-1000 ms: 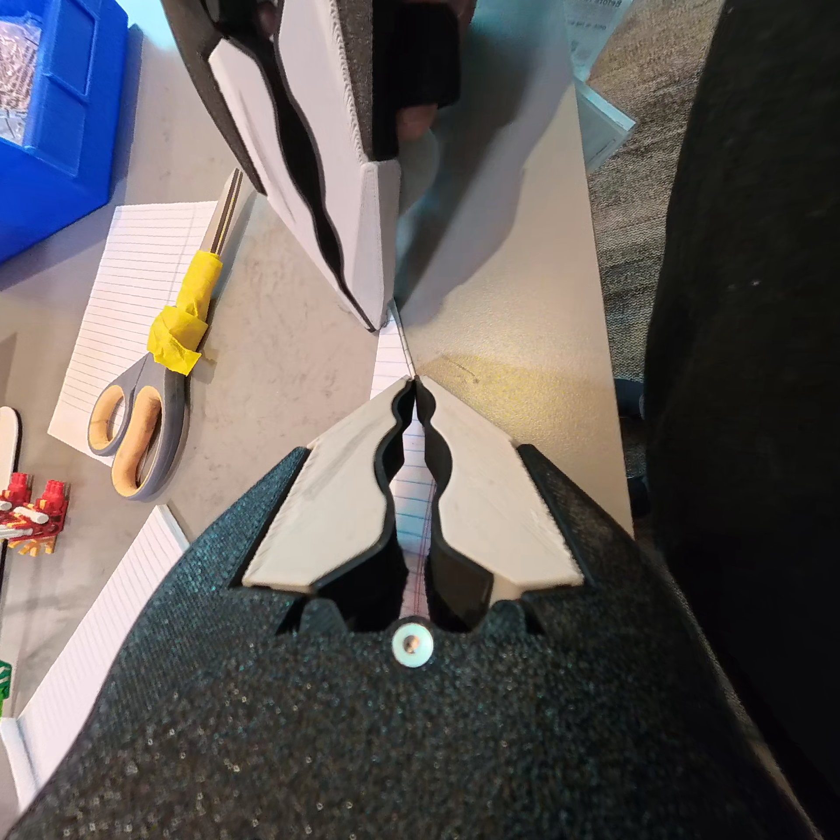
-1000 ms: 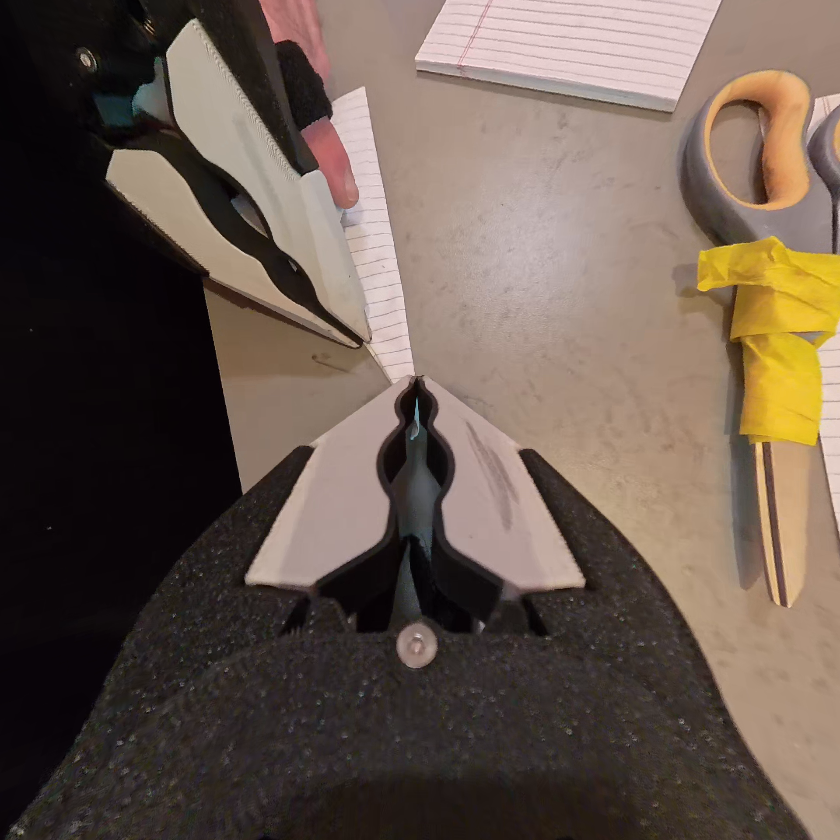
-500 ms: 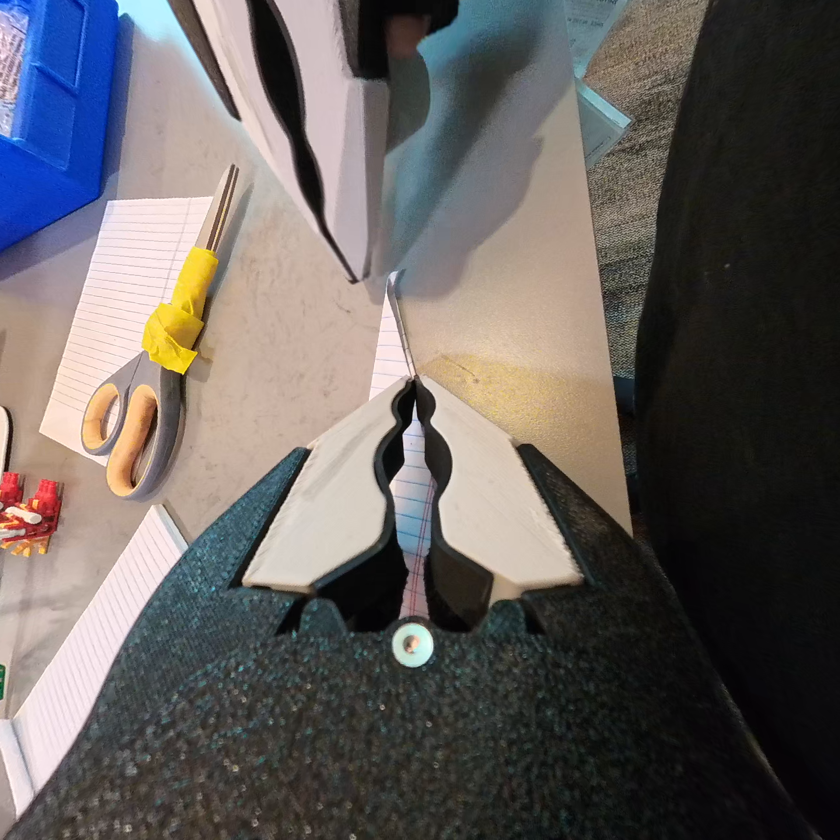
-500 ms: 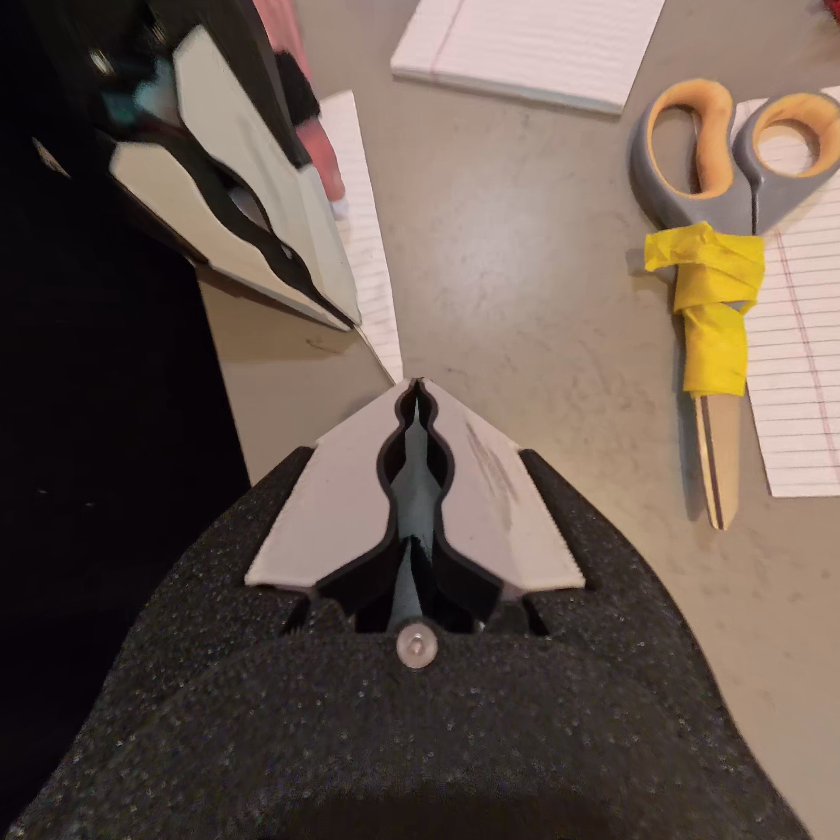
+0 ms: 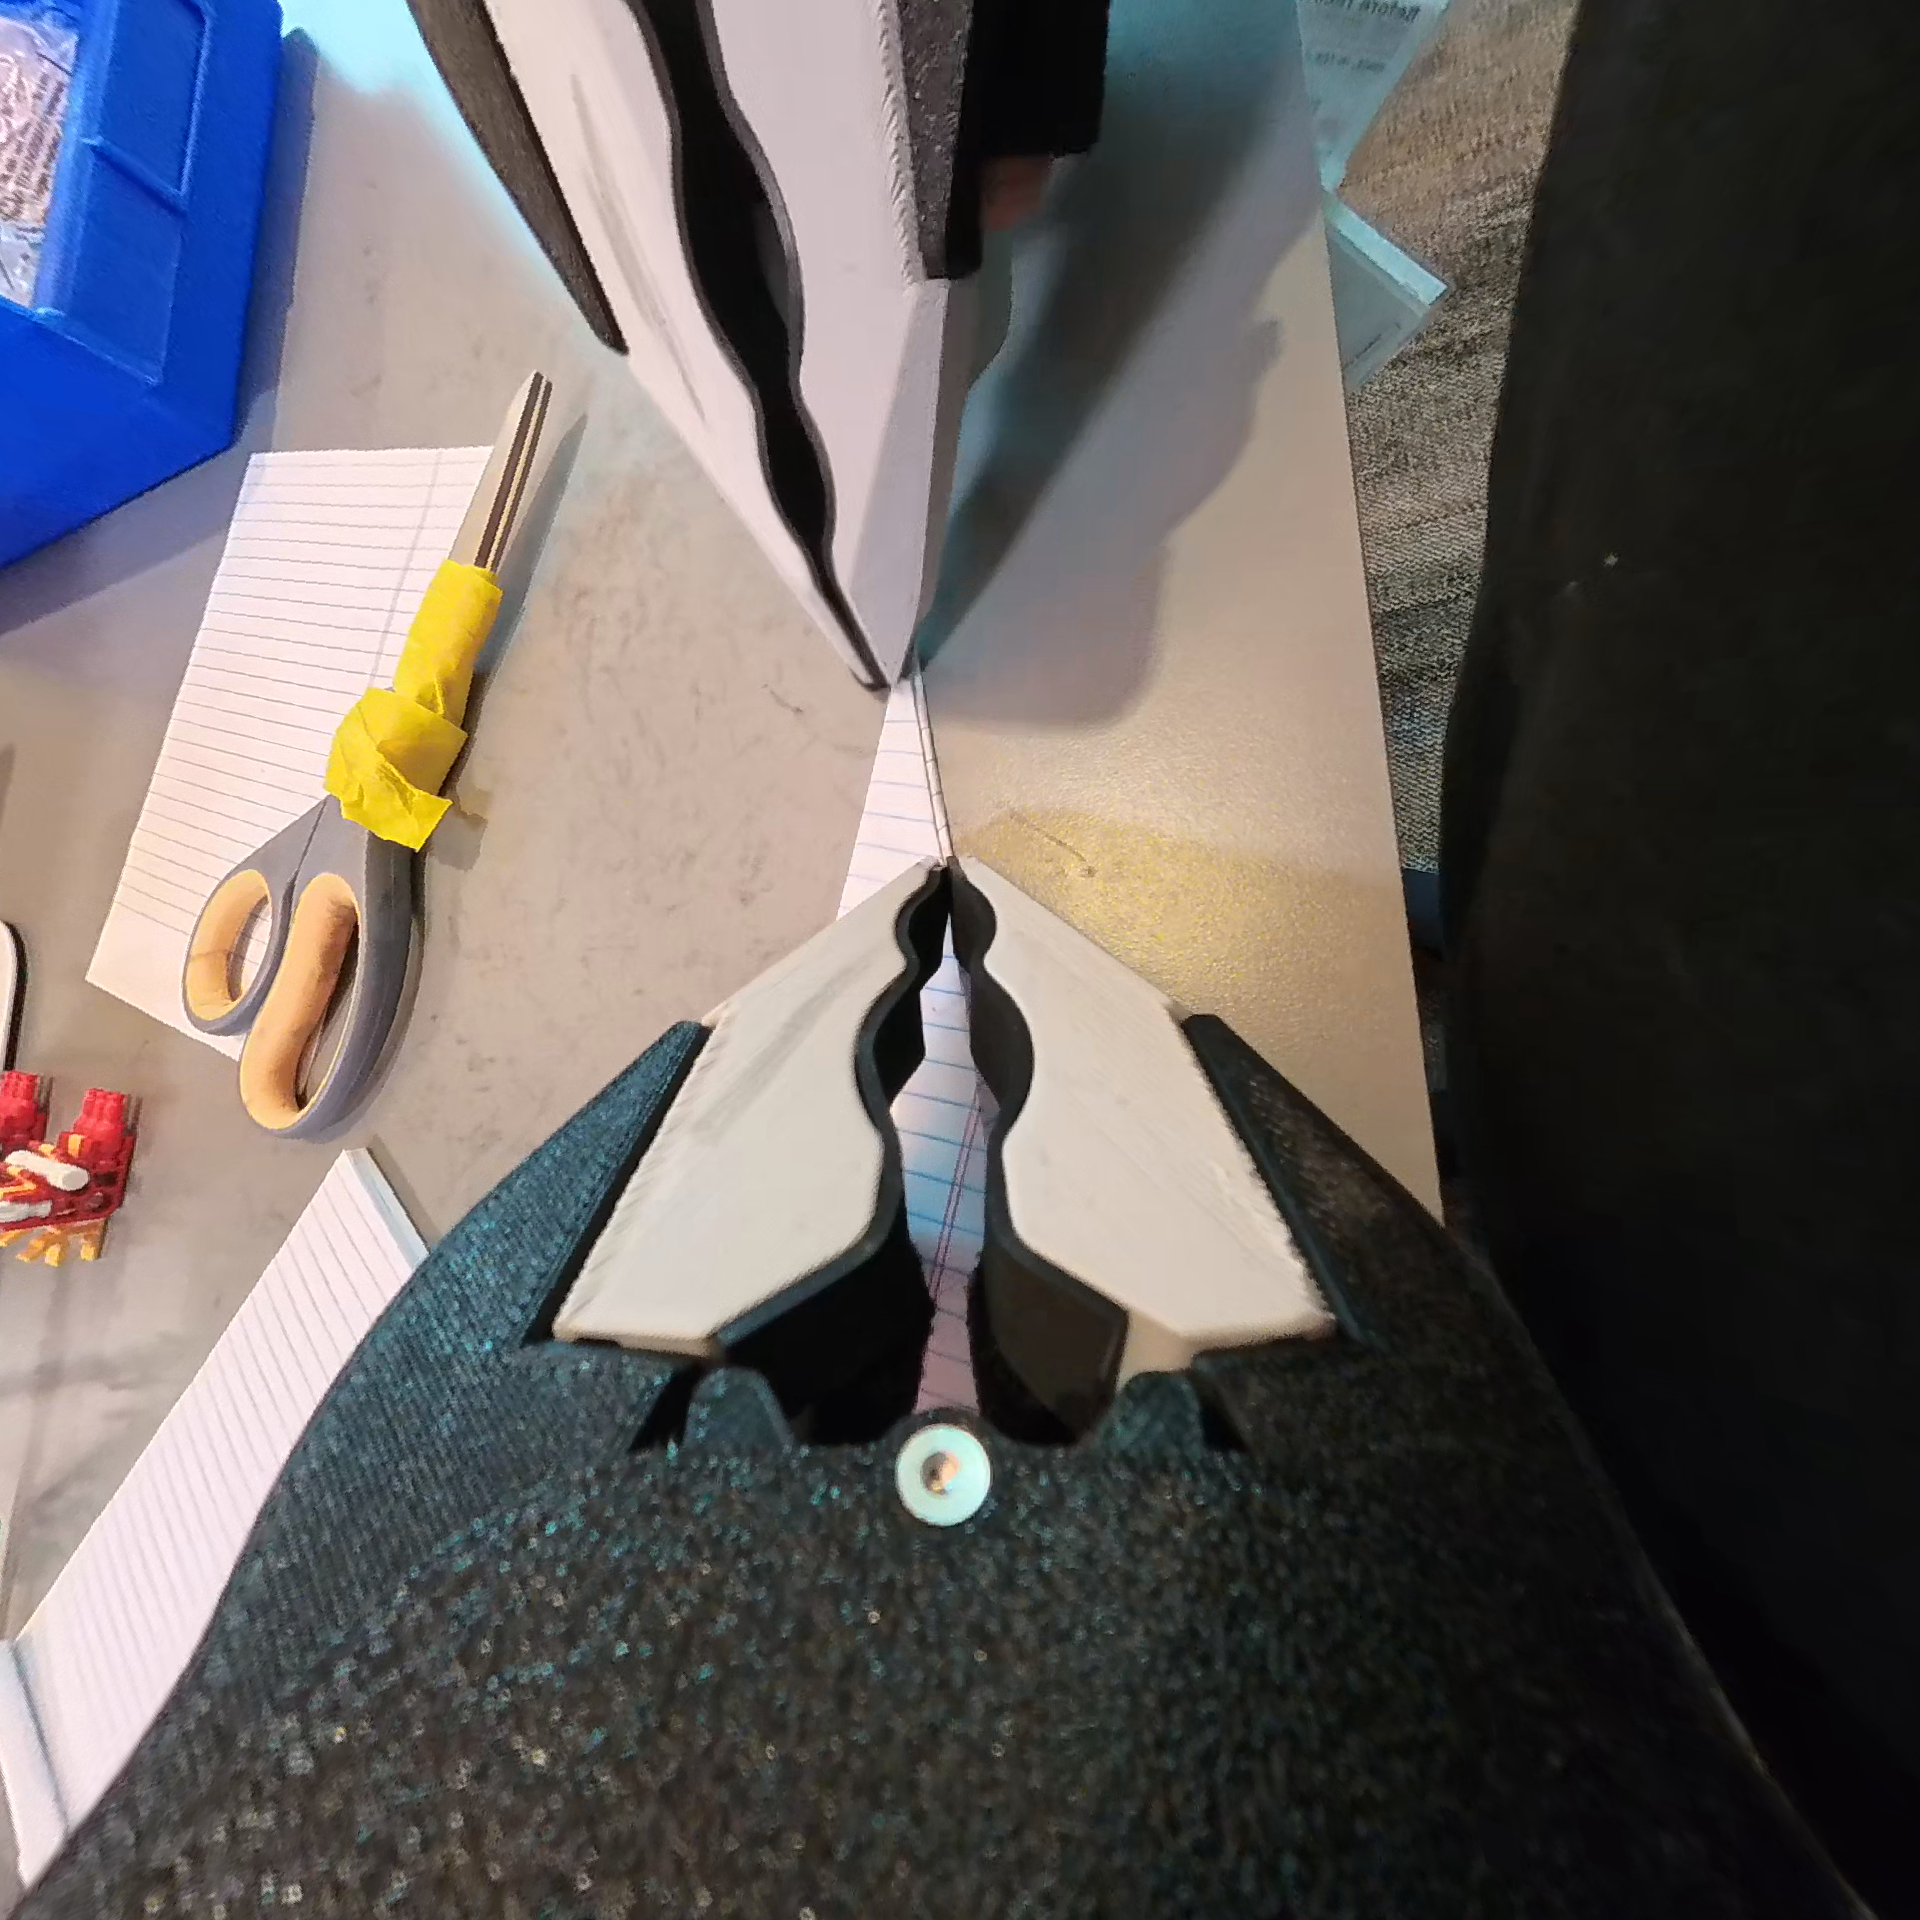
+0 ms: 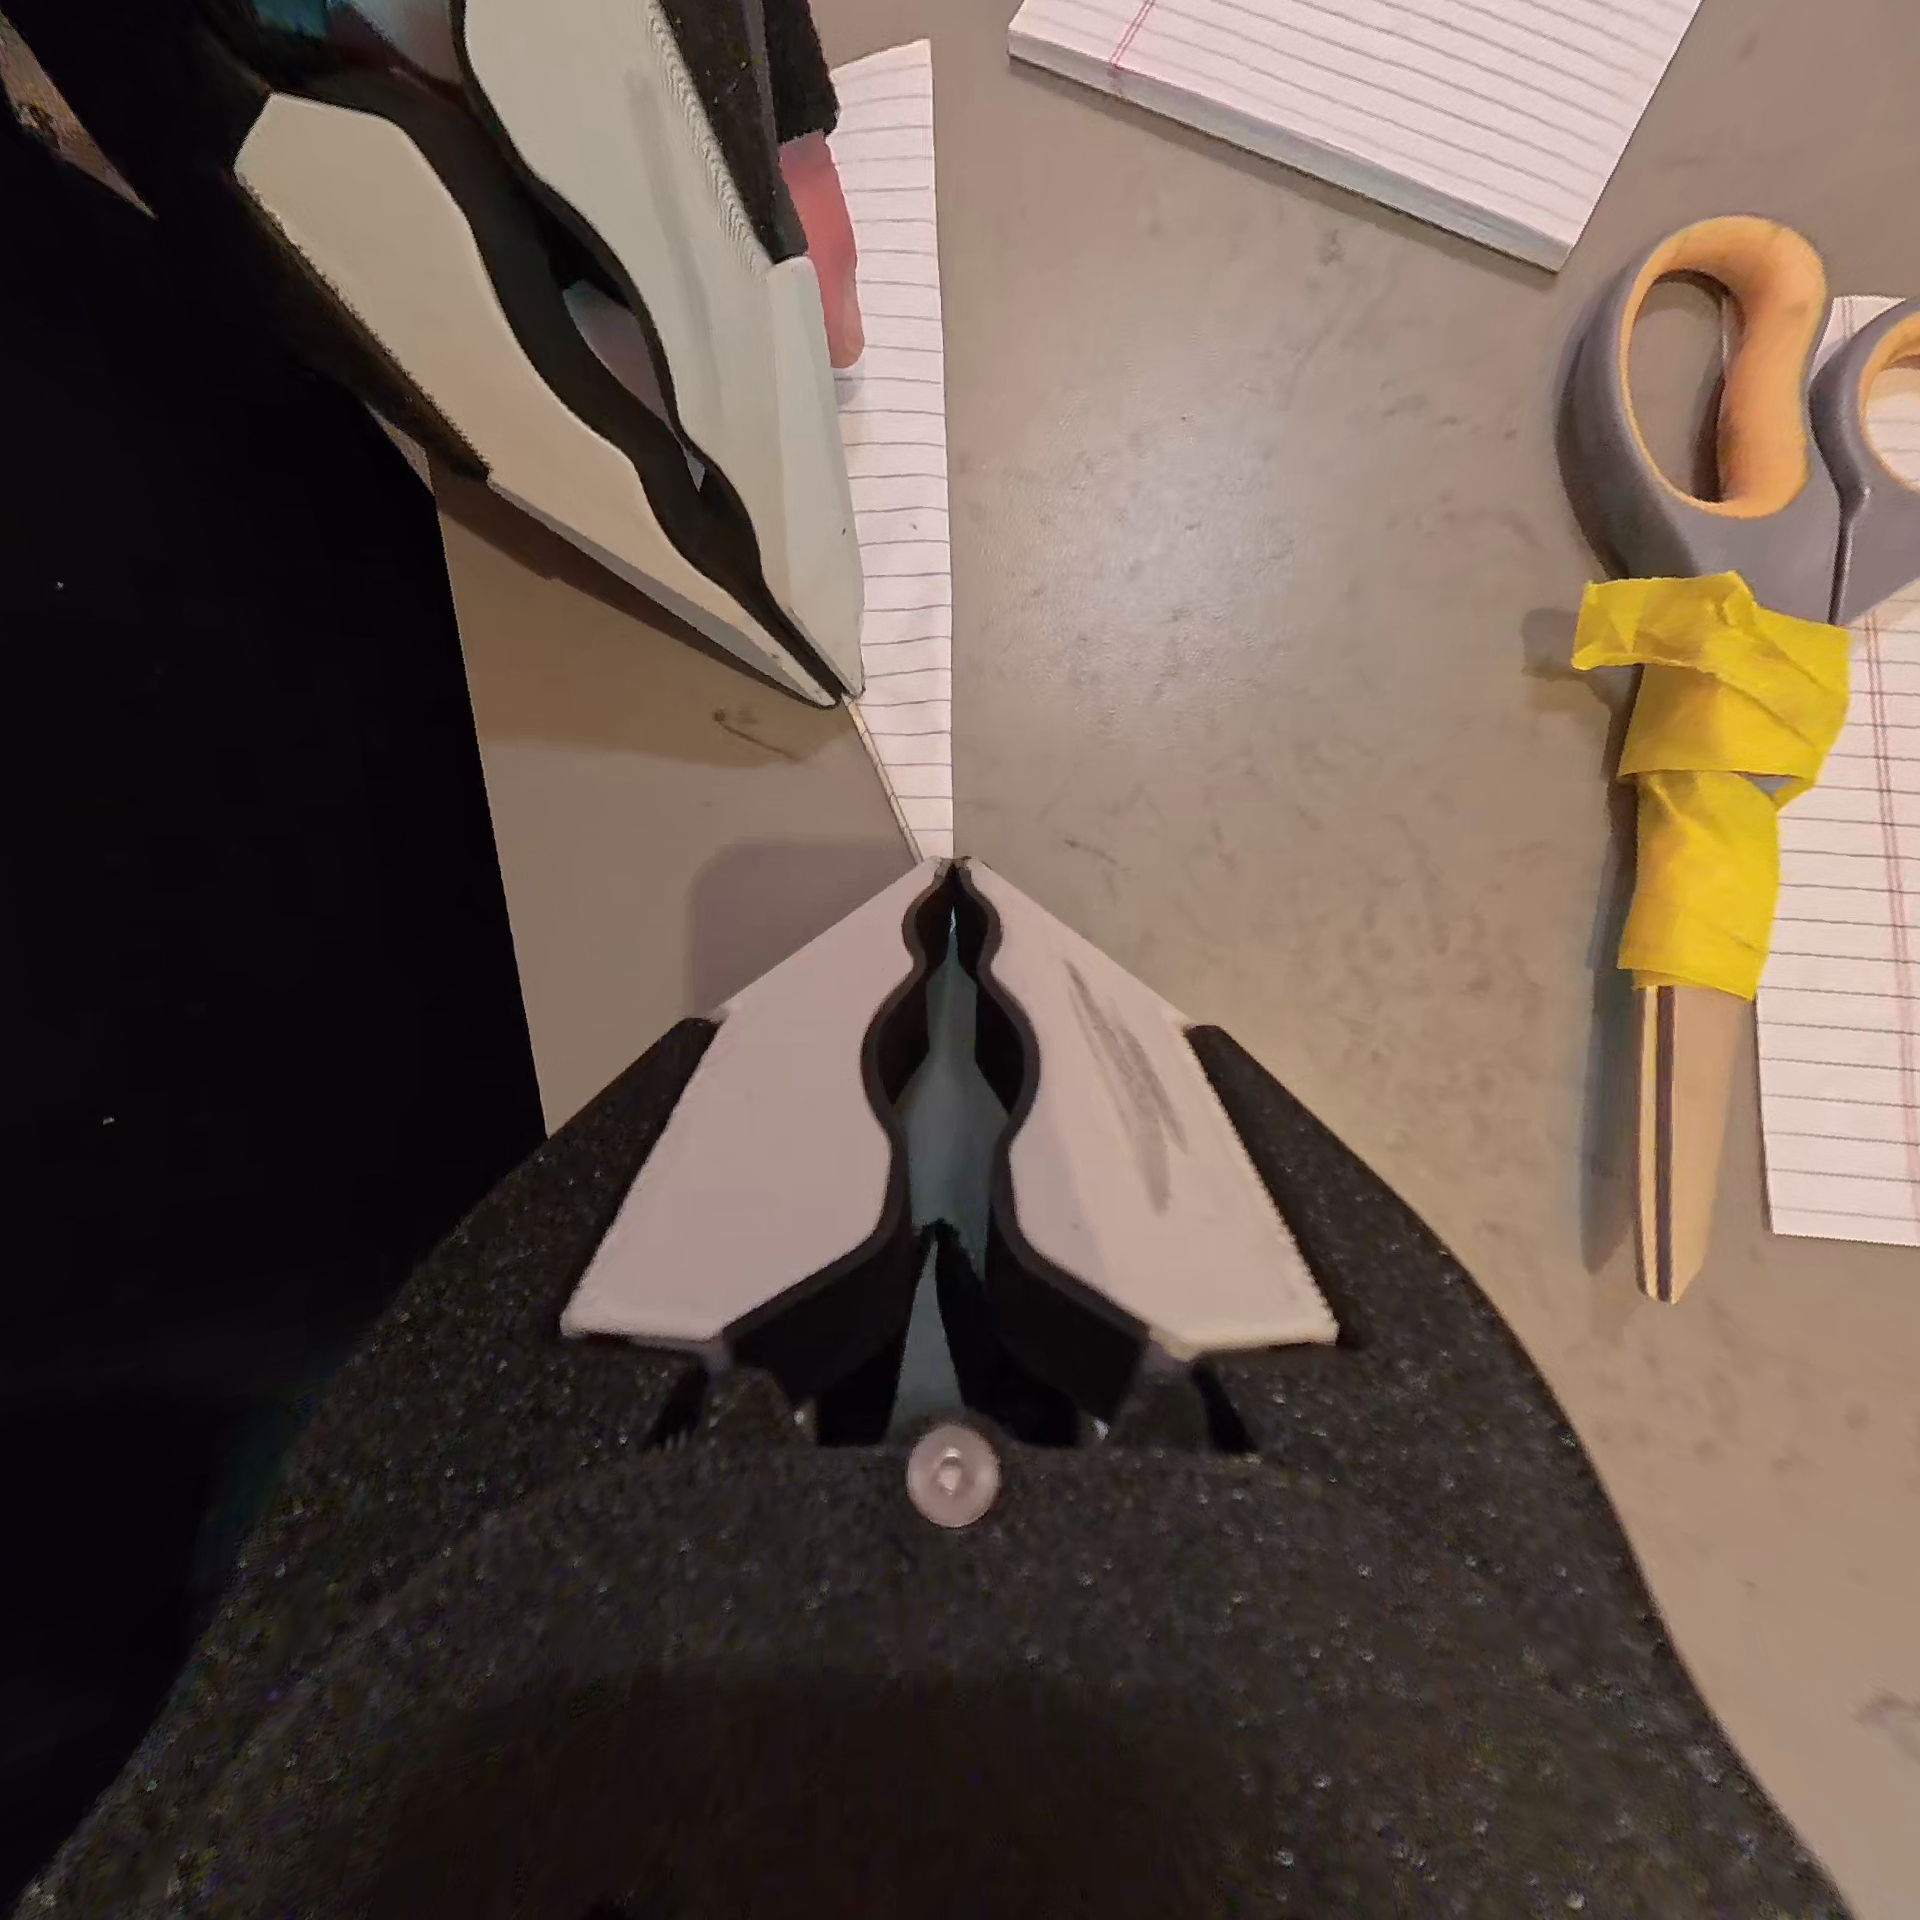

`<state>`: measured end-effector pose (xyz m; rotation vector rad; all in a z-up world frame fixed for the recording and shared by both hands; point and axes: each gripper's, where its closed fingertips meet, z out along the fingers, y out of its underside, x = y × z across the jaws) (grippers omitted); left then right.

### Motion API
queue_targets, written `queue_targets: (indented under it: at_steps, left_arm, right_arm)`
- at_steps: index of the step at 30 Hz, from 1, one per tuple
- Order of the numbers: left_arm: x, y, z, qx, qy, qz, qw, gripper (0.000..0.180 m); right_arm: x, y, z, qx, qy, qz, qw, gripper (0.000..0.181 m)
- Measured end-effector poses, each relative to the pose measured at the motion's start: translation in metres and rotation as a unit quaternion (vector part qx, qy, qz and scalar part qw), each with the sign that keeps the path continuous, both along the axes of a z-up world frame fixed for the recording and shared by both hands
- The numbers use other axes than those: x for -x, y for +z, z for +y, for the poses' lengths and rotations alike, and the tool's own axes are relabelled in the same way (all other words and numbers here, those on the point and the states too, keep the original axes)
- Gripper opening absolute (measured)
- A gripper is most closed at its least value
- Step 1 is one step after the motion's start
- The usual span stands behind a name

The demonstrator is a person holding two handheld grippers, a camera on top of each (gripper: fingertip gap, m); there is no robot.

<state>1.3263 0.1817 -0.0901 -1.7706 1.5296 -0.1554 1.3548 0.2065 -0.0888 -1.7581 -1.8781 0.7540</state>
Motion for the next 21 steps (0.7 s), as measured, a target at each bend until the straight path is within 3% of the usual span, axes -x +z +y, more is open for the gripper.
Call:
queue_targets:
  at_steps: [5,14,21]
  left_arm:
    - [0.0,0.0,0.0,0.002,0.003,-0.001,1.0,0.0]
    - [0.001,0.001,-0.001,0.005,0.012,-0.002,1.0,0.0]
    - [0.006,0.002,-0.001,0.019,0.027,-0.005,0.999,0.0]
  right_arm:
    - [-0.001,-0.001,-0.001,-0.041,0.014,-0.006,0.999,0.0]
    - [0.021,0.02,-0.007,0.021,0.0,0.038,0.999,0.0]
    - [0.021,0.001,-0.007,0.001,0.023,0.008,1.0,0.0]
